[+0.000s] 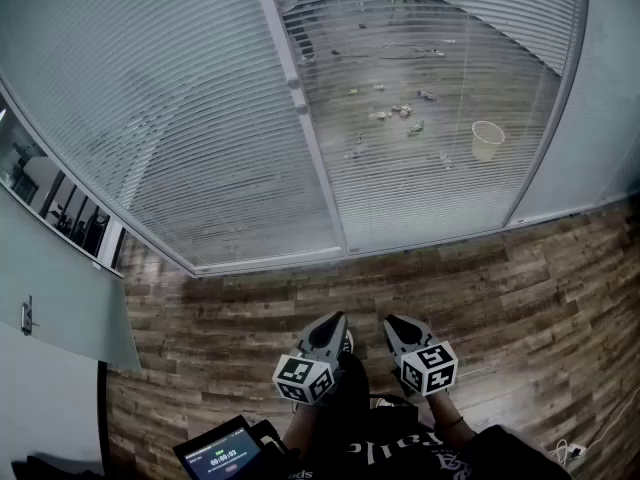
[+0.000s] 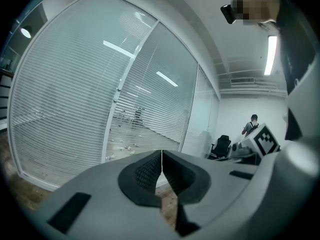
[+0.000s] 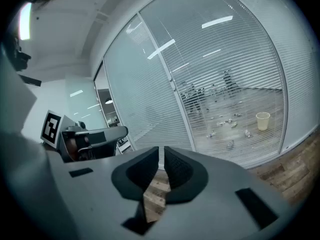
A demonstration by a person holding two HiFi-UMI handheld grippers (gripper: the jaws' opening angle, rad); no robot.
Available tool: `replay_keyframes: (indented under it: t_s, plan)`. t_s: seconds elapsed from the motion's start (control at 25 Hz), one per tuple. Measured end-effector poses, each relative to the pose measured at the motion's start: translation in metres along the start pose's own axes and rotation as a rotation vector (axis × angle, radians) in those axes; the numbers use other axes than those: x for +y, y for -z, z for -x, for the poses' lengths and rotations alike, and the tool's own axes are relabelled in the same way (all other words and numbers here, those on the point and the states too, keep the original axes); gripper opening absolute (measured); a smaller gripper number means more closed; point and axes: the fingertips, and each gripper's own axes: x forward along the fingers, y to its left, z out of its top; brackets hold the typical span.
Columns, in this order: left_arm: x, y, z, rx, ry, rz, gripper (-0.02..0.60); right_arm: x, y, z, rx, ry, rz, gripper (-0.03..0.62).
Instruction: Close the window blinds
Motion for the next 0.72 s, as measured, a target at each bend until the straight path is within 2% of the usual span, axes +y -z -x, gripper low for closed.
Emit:
replay_keyframes:
  t_s: [0.2, 0.36, 0.44, 0.72]
  plan:
    - [0.055, -0.022, -0.043, -0.012, -0.001, 0.007, 0.005, -0.023, -0.029, -0.058, 0.009, 0.022, 0.013, 0.044]
    - [0.105, -0.053, -0.070, -0.032, -0.003, -0.046, 0.006, -0.032, -0.063, -0.110, -0.013, 0.042, 0.023, 0.044]
    - [0.135, -0.073, -0.083, -0.040, -0.002, -0.066, 0.006, -0.032, -0.082, -0.141, -0.026, 0.048, 0.019, 0.044]
    - [0.244, -0.129, -0.119, -0.082, 0.018, -0.061, 0.006, -0.021, -0.136, -0.243, -0.048, 0.076, 0.031, 0.044]
